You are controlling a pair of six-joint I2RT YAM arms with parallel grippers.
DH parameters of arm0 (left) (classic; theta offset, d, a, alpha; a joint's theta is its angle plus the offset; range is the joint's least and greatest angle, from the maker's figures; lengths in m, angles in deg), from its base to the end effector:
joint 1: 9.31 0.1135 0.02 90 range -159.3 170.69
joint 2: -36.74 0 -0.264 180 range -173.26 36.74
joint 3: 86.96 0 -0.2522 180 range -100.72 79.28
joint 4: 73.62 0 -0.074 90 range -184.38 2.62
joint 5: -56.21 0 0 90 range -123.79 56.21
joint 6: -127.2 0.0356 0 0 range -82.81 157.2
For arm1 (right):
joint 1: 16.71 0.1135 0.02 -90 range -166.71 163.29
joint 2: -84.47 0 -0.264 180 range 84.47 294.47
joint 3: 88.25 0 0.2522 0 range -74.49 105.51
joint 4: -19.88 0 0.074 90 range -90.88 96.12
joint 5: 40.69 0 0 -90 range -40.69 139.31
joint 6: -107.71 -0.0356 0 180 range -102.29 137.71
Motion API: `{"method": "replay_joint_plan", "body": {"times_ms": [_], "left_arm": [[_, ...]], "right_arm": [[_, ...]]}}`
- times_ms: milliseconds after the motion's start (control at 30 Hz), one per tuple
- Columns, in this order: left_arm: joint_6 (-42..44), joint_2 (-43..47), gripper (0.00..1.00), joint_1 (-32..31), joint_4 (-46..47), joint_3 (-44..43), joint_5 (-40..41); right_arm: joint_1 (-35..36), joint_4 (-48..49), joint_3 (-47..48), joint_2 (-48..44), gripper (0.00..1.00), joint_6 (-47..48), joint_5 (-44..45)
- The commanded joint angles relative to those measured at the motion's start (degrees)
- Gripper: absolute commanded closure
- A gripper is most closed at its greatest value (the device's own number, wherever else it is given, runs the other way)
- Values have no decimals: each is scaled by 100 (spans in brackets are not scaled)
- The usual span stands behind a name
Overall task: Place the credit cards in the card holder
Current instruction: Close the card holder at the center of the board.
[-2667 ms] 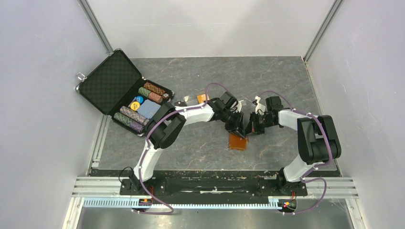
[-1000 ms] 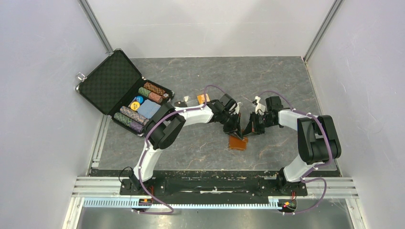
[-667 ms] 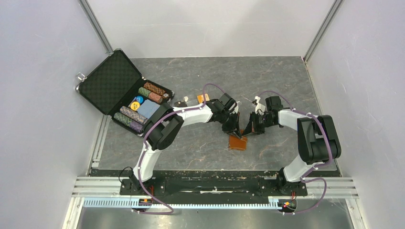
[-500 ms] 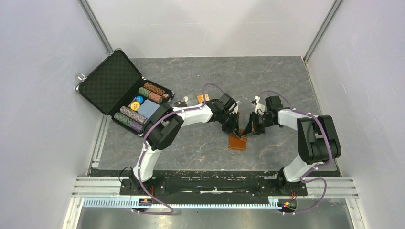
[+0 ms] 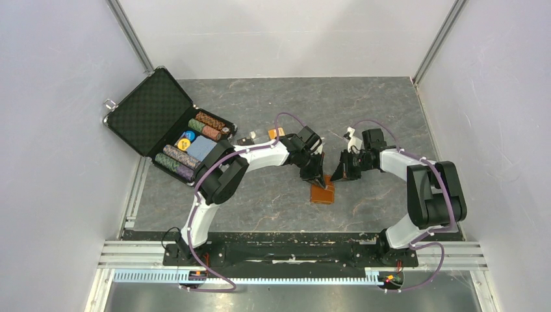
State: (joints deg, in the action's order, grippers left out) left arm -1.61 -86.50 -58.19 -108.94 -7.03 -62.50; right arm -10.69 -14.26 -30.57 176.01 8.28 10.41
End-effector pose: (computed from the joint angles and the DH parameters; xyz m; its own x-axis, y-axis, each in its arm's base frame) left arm 0.2841 -0.3514 0.1454 -0.9545 0.2575 -0.1506 0.2921 0.7046 -0.6467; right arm 0.2708 0.0510 0.1426 -0.9613 0.0268 -0.2741 -0.1602 0.7551 0.6357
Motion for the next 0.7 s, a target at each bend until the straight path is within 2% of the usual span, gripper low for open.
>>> {"method": "replay_joint_plan", "body": {"times_ms": [0,267,667], "left_arm": [[338,151,98,45,-243,-137,313],[355,92,98,37,-273,-176,303],[333,-32,98,37,-195,-379,136]], "right_arm": [[-1,223,231,-317,100,74,75],[29,262,-2,-462,100,157,-323],[170,271,-428,-493,100,188,-320]]}}
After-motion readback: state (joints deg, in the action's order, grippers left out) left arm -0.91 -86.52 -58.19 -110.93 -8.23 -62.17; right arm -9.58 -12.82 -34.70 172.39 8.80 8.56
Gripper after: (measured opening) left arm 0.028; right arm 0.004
